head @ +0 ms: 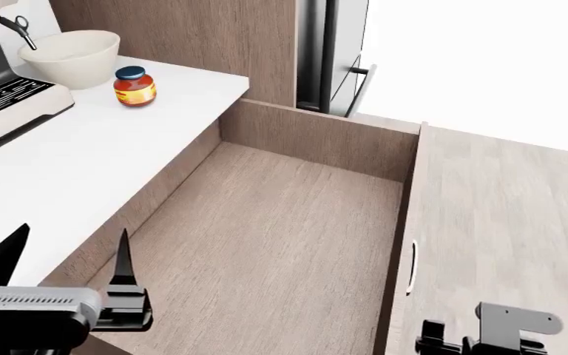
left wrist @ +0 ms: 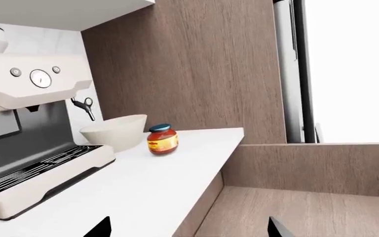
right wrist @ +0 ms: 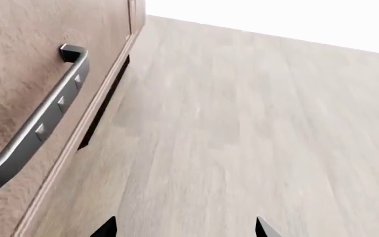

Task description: Close the left drawer.

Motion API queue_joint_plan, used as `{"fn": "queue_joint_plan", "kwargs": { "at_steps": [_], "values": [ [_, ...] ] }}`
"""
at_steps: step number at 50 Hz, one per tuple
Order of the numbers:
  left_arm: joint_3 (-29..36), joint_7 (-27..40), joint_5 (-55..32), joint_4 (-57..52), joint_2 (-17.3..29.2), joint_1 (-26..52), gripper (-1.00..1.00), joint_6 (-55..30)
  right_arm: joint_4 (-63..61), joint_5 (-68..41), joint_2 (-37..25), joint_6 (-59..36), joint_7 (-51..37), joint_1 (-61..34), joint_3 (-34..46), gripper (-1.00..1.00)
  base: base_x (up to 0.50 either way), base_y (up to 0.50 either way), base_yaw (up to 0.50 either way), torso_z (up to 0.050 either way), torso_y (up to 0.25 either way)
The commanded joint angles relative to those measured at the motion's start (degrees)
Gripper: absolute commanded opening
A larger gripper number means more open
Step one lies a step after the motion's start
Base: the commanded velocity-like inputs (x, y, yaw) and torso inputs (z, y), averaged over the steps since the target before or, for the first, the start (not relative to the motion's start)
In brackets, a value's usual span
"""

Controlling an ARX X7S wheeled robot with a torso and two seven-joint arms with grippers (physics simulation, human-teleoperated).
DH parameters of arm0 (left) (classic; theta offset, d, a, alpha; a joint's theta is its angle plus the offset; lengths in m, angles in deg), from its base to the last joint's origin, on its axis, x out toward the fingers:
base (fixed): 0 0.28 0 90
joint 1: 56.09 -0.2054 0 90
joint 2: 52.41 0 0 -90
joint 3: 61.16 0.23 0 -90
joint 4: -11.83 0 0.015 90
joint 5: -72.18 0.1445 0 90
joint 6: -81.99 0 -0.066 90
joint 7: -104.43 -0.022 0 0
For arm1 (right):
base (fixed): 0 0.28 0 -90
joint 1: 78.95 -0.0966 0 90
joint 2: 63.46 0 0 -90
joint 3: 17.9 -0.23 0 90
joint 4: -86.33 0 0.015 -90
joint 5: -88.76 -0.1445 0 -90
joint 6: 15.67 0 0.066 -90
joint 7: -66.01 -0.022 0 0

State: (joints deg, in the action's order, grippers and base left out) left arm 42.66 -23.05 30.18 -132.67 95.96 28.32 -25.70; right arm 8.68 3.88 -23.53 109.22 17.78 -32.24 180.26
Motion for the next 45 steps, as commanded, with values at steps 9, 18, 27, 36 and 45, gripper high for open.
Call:
{"fn": "queue_joint_plan", "kwargs": {
  "at_steps": [9,18,27,36,45],
  "values": [
    [0.50,0.00,0.43,0.29,-0.02,-0.09,1.00,0.32,10.48,-6.75,5.91,-1.64,7.89,3.41,-2.06,1.00,0.00,0.00,0.00,0.000,0.000],
    [0.85,0.16,0.08,0.33,-0.15,0.77,1.00,-0.29,15.14,-9.19,7.60,-2.56,10.52,4.83,-2.99,1.00,0.00,0.00,0.00,0.000,0.000],
    [0.48,0.29,-0.39,0.24,0.30,0.70,1.00,-0.03,12.70,-7.18,7.28,-3.49,9.23,2.05,-2.74,1.00,0.00,0.00,0.00,0.000,0.000],
    [0.84,0.28,0.03,0.36,0.14,0.51,1.00,0.15,8.45,-4.21,5.71,-3.58,6.90,0.54,-1.92,1.00,0.00,0.00,0.00,0.000,0.000],
    [0.93,0.31,0.09,0.38,0.25,0.39,1.00,0.30,10.23,-4.42,7.39,-5.02,8.42,0.17,-1.91,1.00,0.00,0.00,0.00,0.000,0.000]
  ]
}}
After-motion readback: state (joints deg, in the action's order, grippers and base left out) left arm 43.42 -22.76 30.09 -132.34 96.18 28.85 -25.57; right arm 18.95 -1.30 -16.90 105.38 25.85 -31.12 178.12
